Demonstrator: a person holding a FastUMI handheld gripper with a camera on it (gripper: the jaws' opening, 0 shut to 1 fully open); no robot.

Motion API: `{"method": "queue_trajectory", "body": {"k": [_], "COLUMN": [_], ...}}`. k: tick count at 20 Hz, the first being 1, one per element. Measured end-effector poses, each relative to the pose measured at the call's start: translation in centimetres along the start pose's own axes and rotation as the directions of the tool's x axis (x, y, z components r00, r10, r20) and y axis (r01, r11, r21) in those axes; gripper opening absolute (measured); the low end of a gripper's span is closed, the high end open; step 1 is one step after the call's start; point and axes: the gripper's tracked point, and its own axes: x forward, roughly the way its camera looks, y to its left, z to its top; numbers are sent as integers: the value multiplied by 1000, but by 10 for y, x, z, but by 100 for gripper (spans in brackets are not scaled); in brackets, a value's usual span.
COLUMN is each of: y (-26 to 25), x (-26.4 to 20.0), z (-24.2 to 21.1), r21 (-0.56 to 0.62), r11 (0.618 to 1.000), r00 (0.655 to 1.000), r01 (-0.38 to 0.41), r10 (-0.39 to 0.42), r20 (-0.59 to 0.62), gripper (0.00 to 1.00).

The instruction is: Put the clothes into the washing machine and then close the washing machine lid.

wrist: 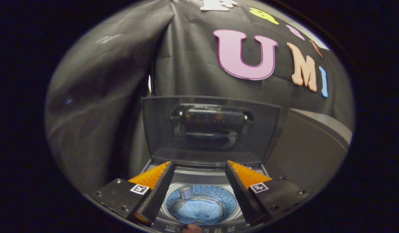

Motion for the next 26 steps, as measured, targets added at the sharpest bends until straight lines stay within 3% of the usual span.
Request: {"method": "queue_trajectory", "body": {"k": [2, 8, 14, 22, 26], "y": [-3, -18, -55, -86, -80], "x": [-4, -11, 28, 115, 147], "z": [29, 108, 172, 162, 140], "r21": [-19, 91, 166, 102, 110], "r11": [1000, 996, 986, 986, 988], "r00": [999, 977, 924, 943, 961], "r01": [13, 5, 36, 135, 107], "r10": [-12, -25, -96, -159, -131], "r20": [47, 213, 371, 292, 242], "gripper": [97, 96, 96, 96, 96]}}
